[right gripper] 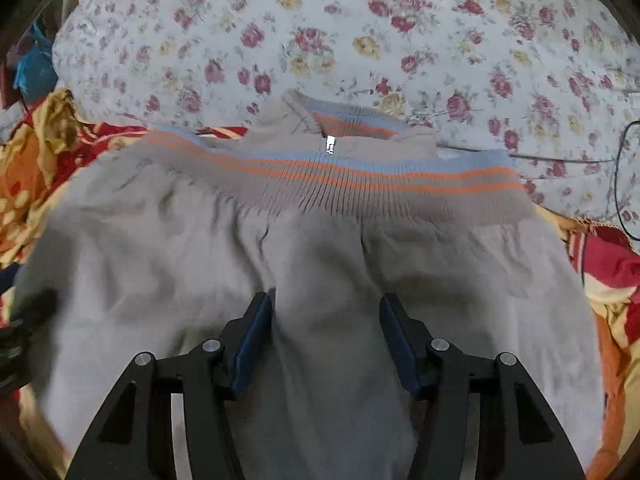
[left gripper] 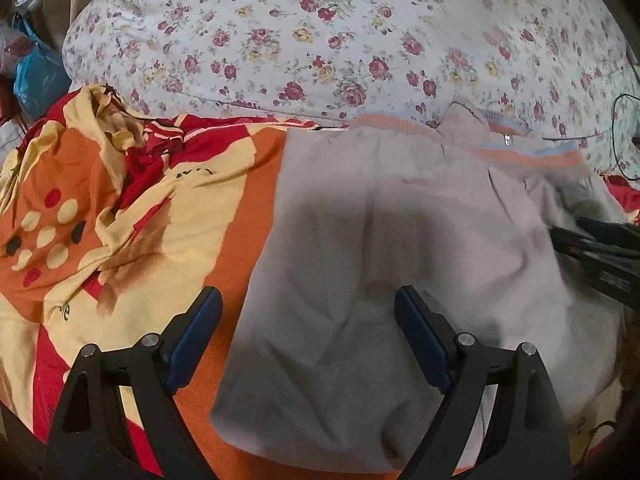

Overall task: Fold large clothes
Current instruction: 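Press and smooth the folded jacket flat with both grippers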

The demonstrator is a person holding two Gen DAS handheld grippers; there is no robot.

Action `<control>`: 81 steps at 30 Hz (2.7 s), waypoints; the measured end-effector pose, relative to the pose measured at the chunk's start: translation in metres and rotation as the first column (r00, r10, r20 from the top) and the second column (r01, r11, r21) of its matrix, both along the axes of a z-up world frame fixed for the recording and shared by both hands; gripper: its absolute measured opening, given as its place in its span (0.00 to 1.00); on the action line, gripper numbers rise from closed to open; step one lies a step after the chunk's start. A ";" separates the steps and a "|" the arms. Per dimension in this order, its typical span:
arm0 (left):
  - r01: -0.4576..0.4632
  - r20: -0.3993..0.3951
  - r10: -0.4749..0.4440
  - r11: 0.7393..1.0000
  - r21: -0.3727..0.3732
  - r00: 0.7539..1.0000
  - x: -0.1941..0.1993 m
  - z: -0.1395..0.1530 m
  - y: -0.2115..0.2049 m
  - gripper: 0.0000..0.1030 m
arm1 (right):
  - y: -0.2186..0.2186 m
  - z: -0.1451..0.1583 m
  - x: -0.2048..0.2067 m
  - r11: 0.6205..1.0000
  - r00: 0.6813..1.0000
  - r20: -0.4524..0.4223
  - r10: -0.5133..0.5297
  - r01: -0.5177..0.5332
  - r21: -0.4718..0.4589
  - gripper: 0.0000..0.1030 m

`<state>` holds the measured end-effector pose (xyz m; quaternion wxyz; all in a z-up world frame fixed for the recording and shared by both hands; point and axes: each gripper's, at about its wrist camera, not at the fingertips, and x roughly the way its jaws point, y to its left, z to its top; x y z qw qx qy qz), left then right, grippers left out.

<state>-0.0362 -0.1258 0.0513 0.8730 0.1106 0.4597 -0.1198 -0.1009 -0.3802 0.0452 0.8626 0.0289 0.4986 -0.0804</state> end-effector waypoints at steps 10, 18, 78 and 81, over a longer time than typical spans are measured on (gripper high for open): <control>-0.025 -0.015 0.025 1.000 -0.018 1.000 -0.001 -0.001 -0.002 0.86 | 0.007 -0.007 -0.039 0.995 0.998 -0.021 0.066 -0.064 0.073 0.57; -0.008 0.003 0.008 1.000 0.012 1.000 -0.011 0.008 -0.002 0.86 | 0.000 0.011 -0.059 0.992 1.000 0.011 0.025 -0.027 0.127 0.59; -0.083 -0.194 0.036 0.968 -0.238 0.980 0.036 -0.019 0.010 0.65 | -0.001 -0.002 -0.074 0.942 0.995 0.075 0.062 -0.083 0.325 0.61; -0.082 -0.192 0.038 0.971 -0.225 0.981 0.035 -0.017 0.007 0.63 | 0.001 -0.002 -0.073 0.942 0.994 0.082 0.067 -0.090 0.323 0.64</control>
